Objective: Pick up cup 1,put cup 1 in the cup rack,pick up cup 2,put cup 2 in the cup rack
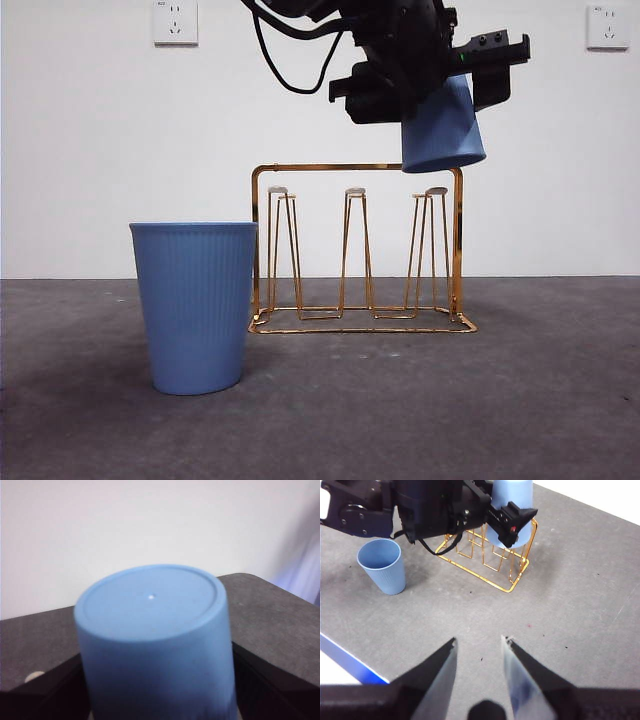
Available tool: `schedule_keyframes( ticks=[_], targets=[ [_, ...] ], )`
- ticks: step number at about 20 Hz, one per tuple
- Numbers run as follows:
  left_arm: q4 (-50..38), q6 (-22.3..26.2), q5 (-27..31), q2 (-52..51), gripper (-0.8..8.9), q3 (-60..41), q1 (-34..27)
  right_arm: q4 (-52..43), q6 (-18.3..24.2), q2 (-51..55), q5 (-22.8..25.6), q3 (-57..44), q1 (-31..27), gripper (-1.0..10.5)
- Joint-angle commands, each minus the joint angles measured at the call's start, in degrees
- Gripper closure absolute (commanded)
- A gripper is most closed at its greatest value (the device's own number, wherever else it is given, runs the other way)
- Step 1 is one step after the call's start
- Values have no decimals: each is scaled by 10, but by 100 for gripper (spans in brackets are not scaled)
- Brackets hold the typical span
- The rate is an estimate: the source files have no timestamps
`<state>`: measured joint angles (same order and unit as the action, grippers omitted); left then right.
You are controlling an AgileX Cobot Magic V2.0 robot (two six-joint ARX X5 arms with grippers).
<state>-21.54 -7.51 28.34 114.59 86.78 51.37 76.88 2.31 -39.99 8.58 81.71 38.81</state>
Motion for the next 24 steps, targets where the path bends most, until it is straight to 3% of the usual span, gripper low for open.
schedule_keyframes(
  ticks=[1,24],
  targets=[
    [-4,-16,2,18,820,0,-2,-5,-6,2,0,-5,0,789],
    [74,-72,-22,104,820,0,6,-5,-3,2,0,-5,0,790]
  ],
)
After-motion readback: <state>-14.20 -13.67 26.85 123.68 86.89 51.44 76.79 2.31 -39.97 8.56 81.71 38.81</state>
